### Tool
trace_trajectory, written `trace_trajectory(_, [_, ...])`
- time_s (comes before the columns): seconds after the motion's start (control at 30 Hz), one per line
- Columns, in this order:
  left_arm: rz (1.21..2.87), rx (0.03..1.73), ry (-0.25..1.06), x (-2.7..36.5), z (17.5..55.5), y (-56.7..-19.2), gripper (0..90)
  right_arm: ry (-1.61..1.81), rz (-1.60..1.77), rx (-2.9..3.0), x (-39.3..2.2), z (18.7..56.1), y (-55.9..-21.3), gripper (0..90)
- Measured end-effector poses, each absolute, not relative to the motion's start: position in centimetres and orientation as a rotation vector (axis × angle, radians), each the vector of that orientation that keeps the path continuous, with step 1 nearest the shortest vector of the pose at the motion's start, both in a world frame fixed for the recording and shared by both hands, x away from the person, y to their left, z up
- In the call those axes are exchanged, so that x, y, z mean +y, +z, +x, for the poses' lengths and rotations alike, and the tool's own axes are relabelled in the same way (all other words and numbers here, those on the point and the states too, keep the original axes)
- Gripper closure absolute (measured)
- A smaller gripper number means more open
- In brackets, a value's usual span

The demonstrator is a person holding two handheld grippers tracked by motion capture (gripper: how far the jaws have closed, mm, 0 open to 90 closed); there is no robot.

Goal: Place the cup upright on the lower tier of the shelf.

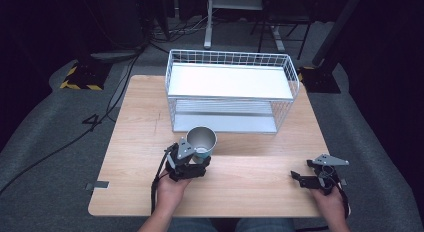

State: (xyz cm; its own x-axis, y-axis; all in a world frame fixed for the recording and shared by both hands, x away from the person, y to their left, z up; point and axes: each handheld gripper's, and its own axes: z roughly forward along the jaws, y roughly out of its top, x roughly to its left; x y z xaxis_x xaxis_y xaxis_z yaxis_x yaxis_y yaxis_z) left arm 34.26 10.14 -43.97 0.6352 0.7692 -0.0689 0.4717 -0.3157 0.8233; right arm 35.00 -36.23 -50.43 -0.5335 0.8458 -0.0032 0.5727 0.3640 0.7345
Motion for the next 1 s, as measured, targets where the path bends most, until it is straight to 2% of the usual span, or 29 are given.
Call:
trace_trajectory(0.47, [1.968,0.980,0.407,8.5,37.9,-42.9,25.6,0.980,1.247,2.243,-36.1,35.0,-50.4,14.8])
trace_trajectory(1.0, [1.930,1.023,0.346,6.5,41.9,-43.5,25.6,0.979,1.252,2.239,-36.1,35.0,-50.4,14.8])
